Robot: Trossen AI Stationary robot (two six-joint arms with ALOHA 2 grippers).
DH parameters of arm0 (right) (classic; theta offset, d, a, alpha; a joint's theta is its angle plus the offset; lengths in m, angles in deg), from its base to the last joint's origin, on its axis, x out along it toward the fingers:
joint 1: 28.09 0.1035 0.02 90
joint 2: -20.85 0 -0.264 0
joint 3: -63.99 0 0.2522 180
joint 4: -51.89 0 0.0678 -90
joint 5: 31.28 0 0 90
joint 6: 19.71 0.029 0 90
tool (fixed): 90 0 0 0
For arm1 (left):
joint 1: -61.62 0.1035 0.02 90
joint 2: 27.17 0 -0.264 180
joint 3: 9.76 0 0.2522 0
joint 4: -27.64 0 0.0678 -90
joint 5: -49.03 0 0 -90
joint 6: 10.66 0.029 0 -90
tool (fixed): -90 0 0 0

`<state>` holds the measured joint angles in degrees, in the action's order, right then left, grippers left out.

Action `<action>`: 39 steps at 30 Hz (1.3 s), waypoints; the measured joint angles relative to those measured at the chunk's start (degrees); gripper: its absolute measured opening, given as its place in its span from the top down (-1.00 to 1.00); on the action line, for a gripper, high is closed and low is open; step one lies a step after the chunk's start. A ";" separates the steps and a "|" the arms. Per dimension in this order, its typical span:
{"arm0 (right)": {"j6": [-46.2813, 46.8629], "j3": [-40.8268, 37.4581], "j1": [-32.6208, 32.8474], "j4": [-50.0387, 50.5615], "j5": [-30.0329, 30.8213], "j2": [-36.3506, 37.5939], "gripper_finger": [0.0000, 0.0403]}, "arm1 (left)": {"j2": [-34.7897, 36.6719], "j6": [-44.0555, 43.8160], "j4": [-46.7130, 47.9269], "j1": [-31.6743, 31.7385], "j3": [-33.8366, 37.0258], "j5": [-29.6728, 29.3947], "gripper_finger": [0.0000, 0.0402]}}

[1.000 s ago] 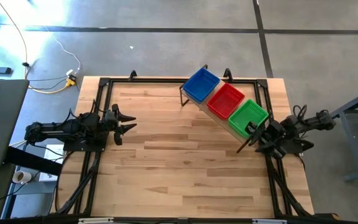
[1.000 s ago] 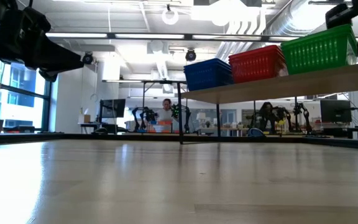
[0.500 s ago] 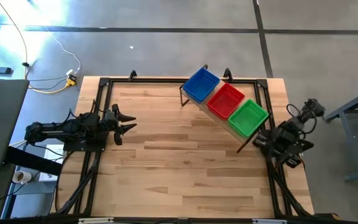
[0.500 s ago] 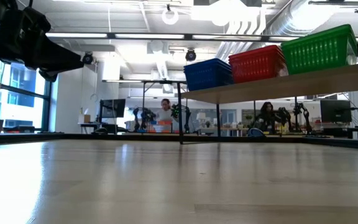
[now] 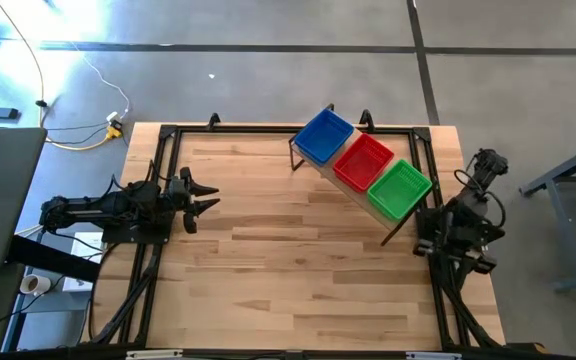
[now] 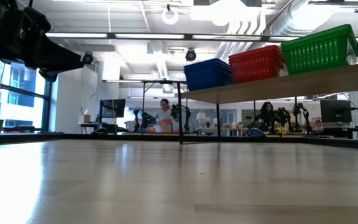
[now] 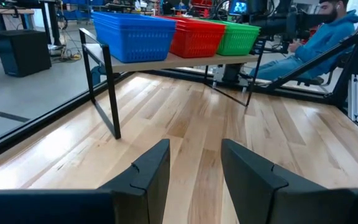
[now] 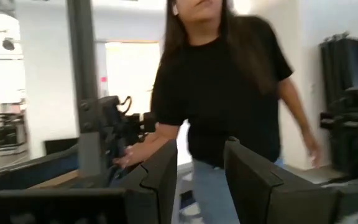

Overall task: Stack baskets on shelf by color
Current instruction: Return to Home Position

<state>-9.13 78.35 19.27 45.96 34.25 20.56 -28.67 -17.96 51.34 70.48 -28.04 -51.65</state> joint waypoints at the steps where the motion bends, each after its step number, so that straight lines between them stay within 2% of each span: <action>1: 0.01 0.00 0.95 0.56 -0.03 0.00 0.41 | 0.00 0.01 0.00 -0.02 0.00 0.00 0.34; 5: -0.04 0.00 4.09 3.98 -0.61 -0.02 0.41 | 0.00 0.00 0.00 -0.02 0.00 0.00 0.34; 15: 1.38 0.00 7.83 4.61 -0.46 0.00 0.41 | 0.00 -0.01 0.00 0.00 0.00 0.00 0.34; 39: 1.36 -0.02 7.93 5.71 -0.22 0.00 0.41 | 0.00 -0.01 0.00 0.00 0.00 -0.01 0.34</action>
<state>-7.77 78.33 27.20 51.67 34.03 20.56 -28.67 -17.97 51.34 70.48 -28.04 -51.66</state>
